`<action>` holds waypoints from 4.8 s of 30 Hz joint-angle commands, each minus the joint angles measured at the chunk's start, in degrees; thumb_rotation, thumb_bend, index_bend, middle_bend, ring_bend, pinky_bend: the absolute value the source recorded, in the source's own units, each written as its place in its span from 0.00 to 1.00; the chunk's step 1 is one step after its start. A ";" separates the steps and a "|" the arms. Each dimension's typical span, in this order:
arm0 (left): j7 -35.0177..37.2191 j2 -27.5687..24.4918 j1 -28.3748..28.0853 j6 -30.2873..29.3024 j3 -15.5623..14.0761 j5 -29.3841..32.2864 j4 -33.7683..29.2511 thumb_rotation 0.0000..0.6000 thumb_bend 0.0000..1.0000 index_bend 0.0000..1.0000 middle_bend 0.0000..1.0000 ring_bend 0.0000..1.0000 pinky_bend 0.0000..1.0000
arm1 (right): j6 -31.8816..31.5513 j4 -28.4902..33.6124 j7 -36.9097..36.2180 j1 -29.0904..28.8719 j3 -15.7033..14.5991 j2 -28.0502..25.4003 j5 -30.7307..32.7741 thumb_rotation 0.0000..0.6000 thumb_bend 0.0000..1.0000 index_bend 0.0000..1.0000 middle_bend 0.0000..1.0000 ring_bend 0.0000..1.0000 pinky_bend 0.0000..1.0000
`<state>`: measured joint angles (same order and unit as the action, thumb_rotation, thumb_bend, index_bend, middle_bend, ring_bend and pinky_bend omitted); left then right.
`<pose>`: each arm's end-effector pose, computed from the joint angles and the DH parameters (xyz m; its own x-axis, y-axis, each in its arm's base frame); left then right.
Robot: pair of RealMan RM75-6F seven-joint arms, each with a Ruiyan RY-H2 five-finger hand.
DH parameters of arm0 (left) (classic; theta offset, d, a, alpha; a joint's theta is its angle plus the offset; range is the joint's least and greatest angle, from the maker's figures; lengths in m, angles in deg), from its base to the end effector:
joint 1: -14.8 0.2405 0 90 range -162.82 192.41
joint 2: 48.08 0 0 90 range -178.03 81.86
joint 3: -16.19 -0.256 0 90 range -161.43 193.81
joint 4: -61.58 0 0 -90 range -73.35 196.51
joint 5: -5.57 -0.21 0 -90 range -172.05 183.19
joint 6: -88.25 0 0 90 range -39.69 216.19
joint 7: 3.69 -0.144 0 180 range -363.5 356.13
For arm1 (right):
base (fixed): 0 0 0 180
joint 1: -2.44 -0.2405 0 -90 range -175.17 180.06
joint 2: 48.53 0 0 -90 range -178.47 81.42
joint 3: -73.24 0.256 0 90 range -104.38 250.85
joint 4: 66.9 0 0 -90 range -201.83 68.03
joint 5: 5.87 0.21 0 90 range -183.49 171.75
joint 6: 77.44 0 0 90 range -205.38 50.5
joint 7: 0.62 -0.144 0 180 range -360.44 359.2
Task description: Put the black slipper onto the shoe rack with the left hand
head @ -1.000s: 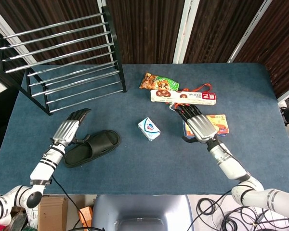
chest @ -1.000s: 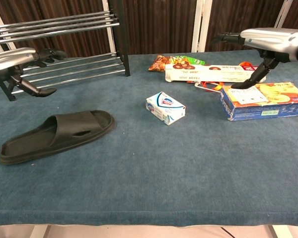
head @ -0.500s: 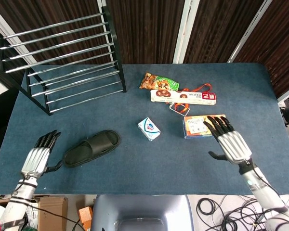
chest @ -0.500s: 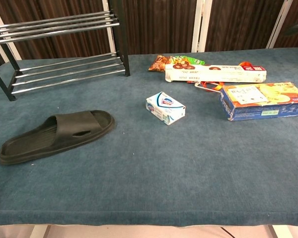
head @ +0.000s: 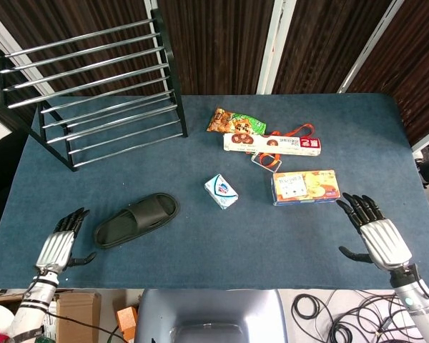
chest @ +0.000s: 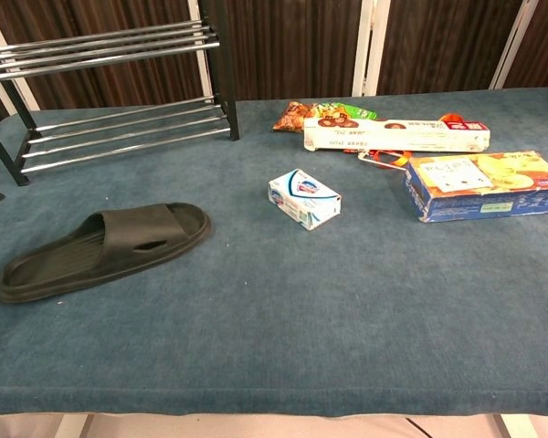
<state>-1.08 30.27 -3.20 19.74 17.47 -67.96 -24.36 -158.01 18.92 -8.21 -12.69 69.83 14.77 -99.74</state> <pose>-0.2988 0.2383 0.0524 0.2038 0.2671 0.9419 0.9775 -0.0025 -0.2108 -0.2987 -0.2129 0.1430 0.4390 -0.1187 0.8906 -0.8753 -0.2800 0.3942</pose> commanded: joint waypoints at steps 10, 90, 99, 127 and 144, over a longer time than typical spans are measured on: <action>-7.63 6.48 -3.05 3.33 3.24 4.55 -0.27 0.84 0.19 0.00 0.00 0.00 0.10 | 2.57 -0.68 -1.14 -0.24 -0.21 0.03 0.20 1.00 0.11 0.00 0.00 0.00 0.00; -26.80 26.83 -39.15 8.65 39.66 62.24 38.30 1.00 0.33 0.28 0.55 0.70 0.93 | 2.51 1.11 -5.89 1.68 -1.17 -4.61 -3.95 1.00 0.11 0.00 0.00 0.00 0.00; -26.66 32.83 -46.45 14.58 44.06 63.31 56.05 1.00 0.33 0.27 0.55 0.70 0.92 | -0.30 1.35 -9.05 2.59 -1.70 -5.67 -5.74 1.00 0.10 0.00 0.00 0.00 0.00; -19.65 37.29 -53.12 28.84 48.48 55.31 77.27 0.72 0.33 0.00 0.24 0.29 0.42 | -1.12 0.12 -13.18 3.21 -2.18 -7.23 -6.22 1.00 0.10 0.00 0.00 0.00 0.00; -18.51 37.66 -51.00 34.52 48.90 50.96 79.10 0.68 0.32 0.00 0.18 0.17 0.30 | -1.01 0.27 -13.28 3.43 -2.27 -7.55 -6.17 1.00 0.11 0.00 0.00 0.00 0.00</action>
<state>-20.09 67.99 -54.06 54.27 66.51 -16.50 54.93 -159.07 19.16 -21.55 -9.24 67.55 7.21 -105.94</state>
